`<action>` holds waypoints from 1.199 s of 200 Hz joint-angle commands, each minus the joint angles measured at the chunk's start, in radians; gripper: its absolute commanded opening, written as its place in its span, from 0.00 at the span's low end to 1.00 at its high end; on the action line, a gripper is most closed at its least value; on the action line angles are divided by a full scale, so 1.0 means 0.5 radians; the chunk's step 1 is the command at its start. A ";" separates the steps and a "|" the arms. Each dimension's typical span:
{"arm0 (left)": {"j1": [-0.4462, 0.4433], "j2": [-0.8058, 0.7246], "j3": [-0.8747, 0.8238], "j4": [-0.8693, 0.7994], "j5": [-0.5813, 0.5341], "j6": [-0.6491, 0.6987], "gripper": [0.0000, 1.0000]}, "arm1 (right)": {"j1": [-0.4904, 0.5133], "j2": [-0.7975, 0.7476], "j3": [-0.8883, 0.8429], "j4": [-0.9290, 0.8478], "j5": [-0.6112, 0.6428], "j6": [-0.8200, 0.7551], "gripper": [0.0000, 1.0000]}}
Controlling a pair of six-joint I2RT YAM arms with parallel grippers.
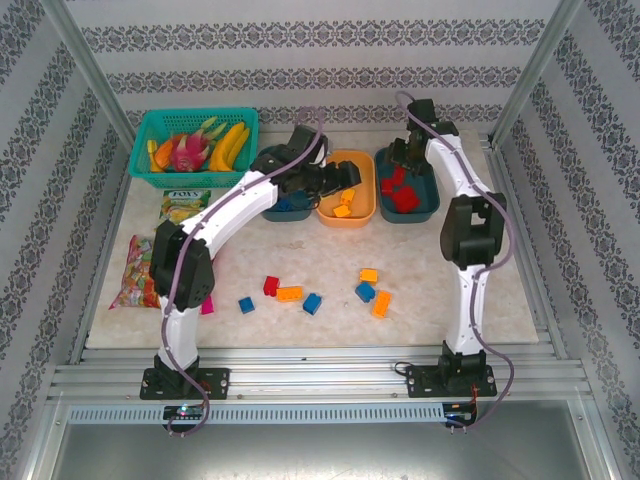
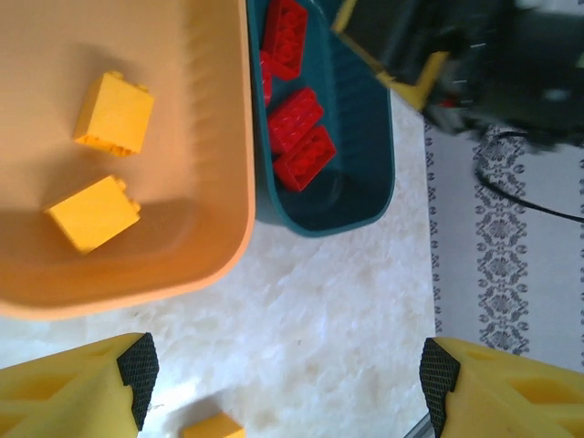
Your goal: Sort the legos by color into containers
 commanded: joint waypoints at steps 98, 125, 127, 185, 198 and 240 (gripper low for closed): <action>-0.020 -1.190 -1.366 -0.367 -0.319 -0.032 0.77 | 0.900 -1.463 -1.826 1.146 0.139 0.270 0.63; -0.020 -1.362 -1.582 -0.449 -0.341 -0.021 0.77 | 0.993 -1.524 -2.014 1.168 0.172 0.487 0.67; -0.020 -1.377 -1.596 -0.450 -0.341 -0.021 0.77 | 0.998 -1.528 -2.024 1.167 0.172 0.499 0.67; -0.069 -1.477 -1.849 -0.454 -0.259 -0.091 0.75 | 1.155 -1.655 -2.298 1.105 0.264 0.851 0.76; -0.106 -1.457 -1.868 -0.421 -0.245 -0.181 0.75 | 1.189 -1.679 -2.318 1.096 0.295 0.872 0.76; -0.218 -1.302 -1.835 -0.394 -0.307 -0.444 0.79 | 1.257 -1.703 -2.343 1.093 0.322 0.896 0.76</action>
